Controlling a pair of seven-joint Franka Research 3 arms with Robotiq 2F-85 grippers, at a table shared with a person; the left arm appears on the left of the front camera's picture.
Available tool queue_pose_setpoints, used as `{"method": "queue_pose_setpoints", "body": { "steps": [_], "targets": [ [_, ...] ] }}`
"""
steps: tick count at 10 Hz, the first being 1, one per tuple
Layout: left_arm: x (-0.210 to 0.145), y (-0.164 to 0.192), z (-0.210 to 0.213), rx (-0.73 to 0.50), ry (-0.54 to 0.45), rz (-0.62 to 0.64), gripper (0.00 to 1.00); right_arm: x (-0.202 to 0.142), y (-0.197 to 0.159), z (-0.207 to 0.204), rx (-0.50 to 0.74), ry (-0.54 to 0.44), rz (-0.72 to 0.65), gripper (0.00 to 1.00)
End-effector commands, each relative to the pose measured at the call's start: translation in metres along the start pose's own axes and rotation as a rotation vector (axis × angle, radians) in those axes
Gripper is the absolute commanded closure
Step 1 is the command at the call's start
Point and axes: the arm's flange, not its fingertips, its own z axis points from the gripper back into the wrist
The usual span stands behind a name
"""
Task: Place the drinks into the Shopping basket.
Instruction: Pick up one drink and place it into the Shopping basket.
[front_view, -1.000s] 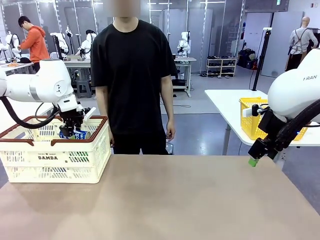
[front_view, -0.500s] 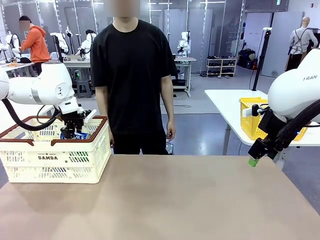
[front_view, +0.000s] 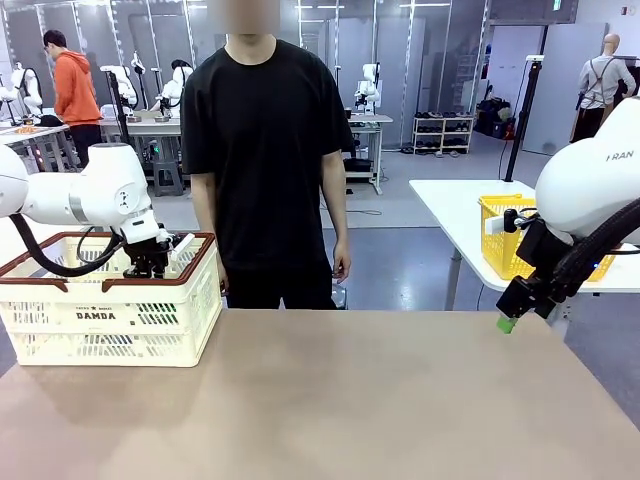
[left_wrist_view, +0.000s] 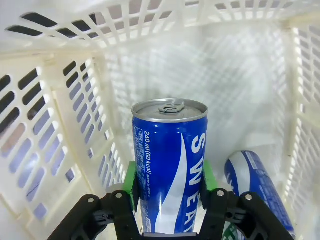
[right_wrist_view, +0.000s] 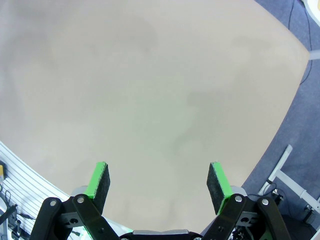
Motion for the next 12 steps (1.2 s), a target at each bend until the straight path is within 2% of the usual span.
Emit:
{"method": "queue_pose_setpoints", "body": {
  "steps": [1,5,7,12],
  "targets": [
    [-0.003,-0.001,-0.005,0.025,-0.023,-0.005,0.43,0.0,-0.001,0.002,0.002,0.004,0.011,0.03],
    [-0.002,-0.017,-0.021,-0.005,-0.055,-0.003,0.43,0.0,-0.001,0.002,0.002,0.004,0.011,0.03],
    [-0.001,-0.021,-0.03,-0.022,-0.048,-0.043,0.43,0.0,-0.001,0.002,0.002,0.004,0.011,0.03],
    [-0.007,-0.042,-0.021,-0.032,-0.022,-0.082,0.43,0.0,-0.001,0.002,0.002,0.004,0.011,0.03]
  ]
}}
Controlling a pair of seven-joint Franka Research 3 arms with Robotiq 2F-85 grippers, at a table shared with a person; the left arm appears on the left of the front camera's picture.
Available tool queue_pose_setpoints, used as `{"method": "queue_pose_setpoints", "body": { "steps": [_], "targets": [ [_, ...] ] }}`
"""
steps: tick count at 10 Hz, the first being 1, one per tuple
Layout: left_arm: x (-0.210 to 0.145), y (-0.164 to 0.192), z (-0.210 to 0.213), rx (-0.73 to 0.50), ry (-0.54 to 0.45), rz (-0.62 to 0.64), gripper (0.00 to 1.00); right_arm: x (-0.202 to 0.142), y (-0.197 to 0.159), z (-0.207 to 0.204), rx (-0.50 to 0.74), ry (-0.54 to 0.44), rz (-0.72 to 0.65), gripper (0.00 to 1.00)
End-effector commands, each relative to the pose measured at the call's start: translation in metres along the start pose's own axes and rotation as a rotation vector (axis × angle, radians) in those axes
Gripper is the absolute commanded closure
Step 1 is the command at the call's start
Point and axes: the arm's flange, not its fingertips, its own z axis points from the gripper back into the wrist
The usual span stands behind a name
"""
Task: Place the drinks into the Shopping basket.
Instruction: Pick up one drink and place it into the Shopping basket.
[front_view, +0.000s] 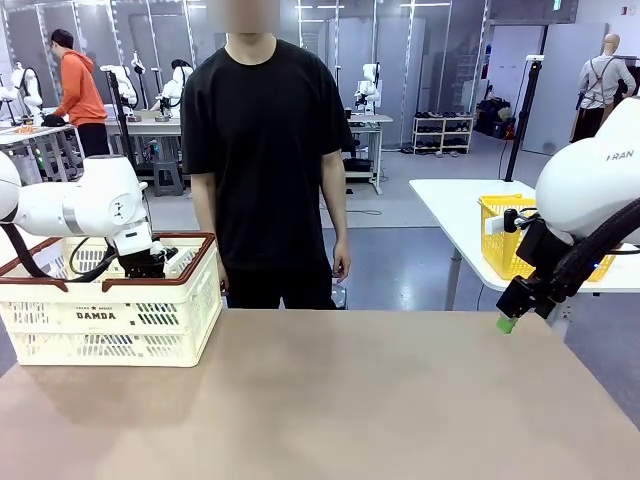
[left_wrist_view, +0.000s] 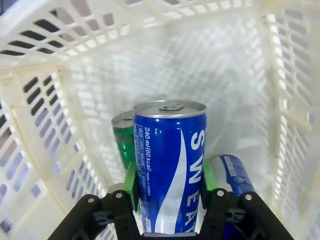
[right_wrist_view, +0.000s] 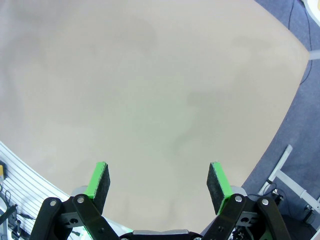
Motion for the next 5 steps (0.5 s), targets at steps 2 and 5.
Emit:
{"method": "queue_pose_setpoints", "body": {
  "steps": [2,5],
  "targets": [
    [-0.0074,-0.0149,-0.0034,0.011,0.005,-0.047,0.43,0.0004,-0.0012,0.0015,0.002,0.004,0.011,0.03],
    [-0.0103,-0.0157,-0.0063,-0.011,-0.004,-0.037,0.43,0.0004,-0.0012,0.0015,0.002,0.004,0.011,0.03]
  ]
}}
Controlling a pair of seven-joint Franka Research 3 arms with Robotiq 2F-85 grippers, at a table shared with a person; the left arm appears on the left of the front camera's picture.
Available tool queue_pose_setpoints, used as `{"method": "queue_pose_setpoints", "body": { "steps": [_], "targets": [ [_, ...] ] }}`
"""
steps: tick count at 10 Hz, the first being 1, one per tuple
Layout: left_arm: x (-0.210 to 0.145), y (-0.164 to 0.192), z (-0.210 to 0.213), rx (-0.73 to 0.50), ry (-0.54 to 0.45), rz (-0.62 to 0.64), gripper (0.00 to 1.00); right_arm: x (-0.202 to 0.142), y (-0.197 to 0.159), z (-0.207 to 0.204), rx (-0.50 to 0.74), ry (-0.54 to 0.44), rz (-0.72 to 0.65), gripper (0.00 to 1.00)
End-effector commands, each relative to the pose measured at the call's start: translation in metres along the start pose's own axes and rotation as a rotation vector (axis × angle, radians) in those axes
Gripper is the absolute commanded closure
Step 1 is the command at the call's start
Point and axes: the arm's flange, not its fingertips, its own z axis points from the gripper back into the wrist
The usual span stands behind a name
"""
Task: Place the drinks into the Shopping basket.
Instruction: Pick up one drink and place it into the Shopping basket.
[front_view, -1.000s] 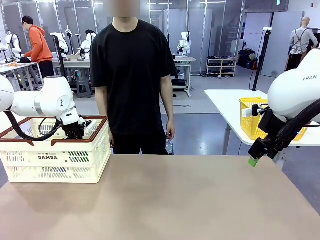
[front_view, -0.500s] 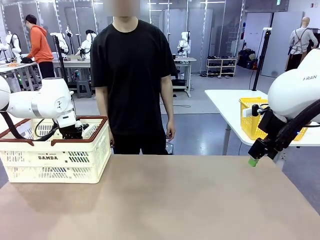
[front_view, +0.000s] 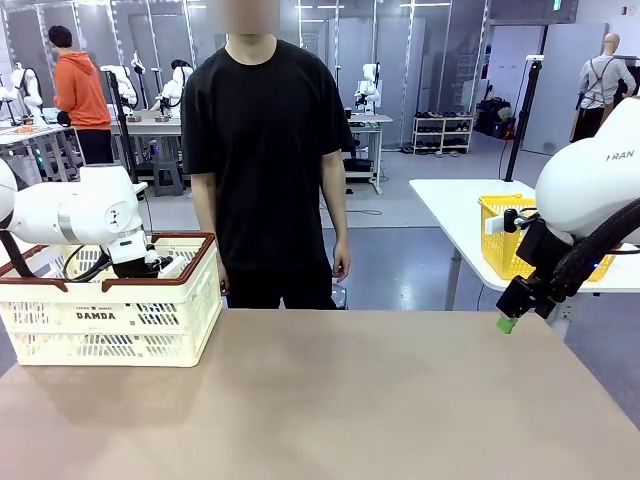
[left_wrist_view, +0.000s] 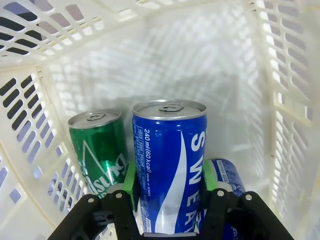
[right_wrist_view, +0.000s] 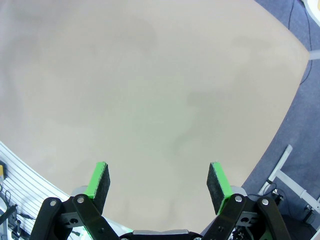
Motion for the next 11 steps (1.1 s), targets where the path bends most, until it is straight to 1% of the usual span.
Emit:
{"method": "queue_pose_setpoints", "body": {
  "steps": [1,6,8,11],
  "targets": [
    [-0.004,-0.006,0.003,0.006,-0.002,-0.014,0.43,0.0,-0.001,0.002,0.002,0.004,0.011,0.03],
    [-0.002,-0.014,-0.009,-0.027,-0.044,-0.051,0.43,0.0,-0.001,0.002,0.002,0.004,0.011,0.03],
    [-0.002,-0.013,-0.013,-0.037,-0.039,-0.054,0.43,0.0,-0.001,0.002,0.002,0.004,0.011,0.03],
    [-0.002,-0.01,-0.02,-0.055,-0.061,-0.05,0.43,0.0,-0.001,0.002,0.002,0.004,0.011,0.03]
  ]
}}
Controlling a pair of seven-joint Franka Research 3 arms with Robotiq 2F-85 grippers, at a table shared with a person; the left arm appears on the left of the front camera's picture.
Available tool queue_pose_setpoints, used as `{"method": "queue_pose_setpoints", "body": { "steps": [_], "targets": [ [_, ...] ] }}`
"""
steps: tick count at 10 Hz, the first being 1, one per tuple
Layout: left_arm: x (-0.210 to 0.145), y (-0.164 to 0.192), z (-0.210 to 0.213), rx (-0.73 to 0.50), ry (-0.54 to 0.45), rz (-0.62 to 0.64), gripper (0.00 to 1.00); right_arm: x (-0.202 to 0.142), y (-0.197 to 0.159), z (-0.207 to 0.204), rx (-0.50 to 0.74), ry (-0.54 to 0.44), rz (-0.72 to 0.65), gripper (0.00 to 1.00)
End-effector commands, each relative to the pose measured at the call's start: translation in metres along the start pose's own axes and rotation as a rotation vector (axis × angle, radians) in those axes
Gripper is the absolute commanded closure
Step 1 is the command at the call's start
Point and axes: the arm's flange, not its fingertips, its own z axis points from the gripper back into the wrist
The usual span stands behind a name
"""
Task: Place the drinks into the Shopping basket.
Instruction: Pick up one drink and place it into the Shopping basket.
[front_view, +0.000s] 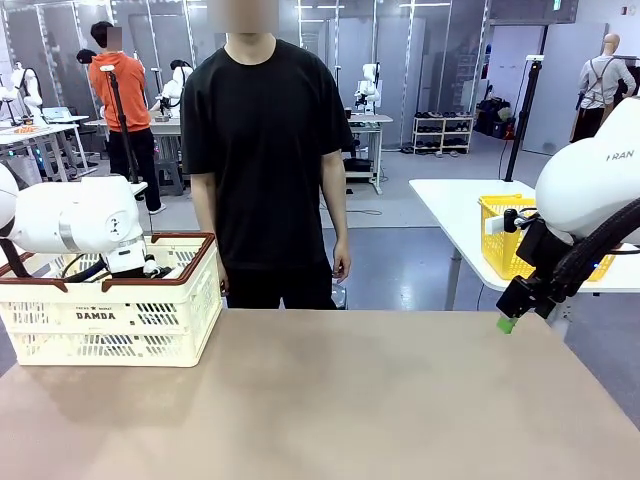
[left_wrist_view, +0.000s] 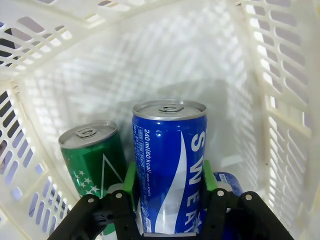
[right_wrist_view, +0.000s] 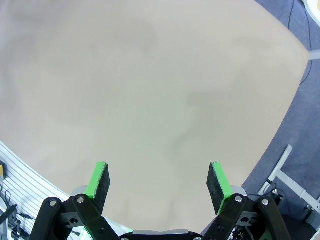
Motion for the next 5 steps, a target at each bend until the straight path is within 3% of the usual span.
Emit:
{"method": "queue_pose_setpoints", "body": {
  "steps": [1,5],
  "targets": [
    [-0.0031,-0.0019,-0.0001,-0.013,-0.048,-0.013,0.43,0.0004,-0.0012,0.0015,0.002,0.004,0.011,0.03],
    [-0.0073,-0.0027,-0.0035,-0.033,-0.058,0.016,0.39,0.0004,-0.0012,0.0015,0.002,0.004,0.011,0.03]
  ]
}}
